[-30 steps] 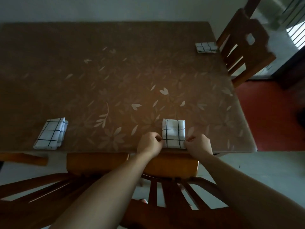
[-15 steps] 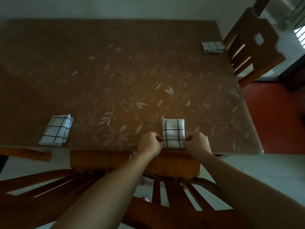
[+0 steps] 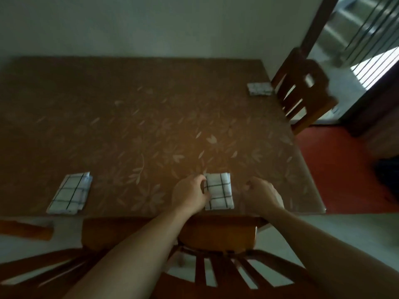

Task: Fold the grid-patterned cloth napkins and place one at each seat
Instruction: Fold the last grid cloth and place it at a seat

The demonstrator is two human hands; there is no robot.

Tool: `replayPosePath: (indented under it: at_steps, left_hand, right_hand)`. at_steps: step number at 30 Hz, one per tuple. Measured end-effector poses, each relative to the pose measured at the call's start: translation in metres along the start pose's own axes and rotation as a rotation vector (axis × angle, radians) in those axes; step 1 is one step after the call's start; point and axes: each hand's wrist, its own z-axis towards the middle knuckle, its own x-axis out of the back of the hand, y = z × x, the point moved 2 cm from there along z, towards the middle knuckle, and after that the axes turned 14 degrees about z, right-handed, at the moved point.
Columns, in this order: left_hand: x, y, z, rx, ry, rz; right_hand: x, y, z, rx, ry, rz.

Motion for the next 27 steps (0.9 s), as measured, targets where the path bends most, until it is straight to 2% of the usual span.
replayPosePath:
  at_steps: [4,8,11,18,27]
  left_hand:
    - [0.042,0.037,0.005,-0.108,0.015,0.192]
    - [0.072,0.091,-0.005,-0.109,0.088,0.224]
    - [0.078,0.142,-0.02,-0.088,0.125,0.243]
    - [0.072,0.287,-0.065,-0.053,0.211,0.228]
    - [0.072,0.408,-0.034,-0.057,0.276,0.26]
  right_hand:
    - [0.068,0.003,0.003,0.12,0.019,-0.138]
    - [0.142,0.024,-0.002,0.131,0.084,-0.185]
    - [0.196,0.049,-0.015,0.207,0.185,-0.168]
    - [0.32,0.12,-0.048,0.287,0.213,-0.112]
    - [0.417,0.157,-0.01,0.405,0.214,-0.053]
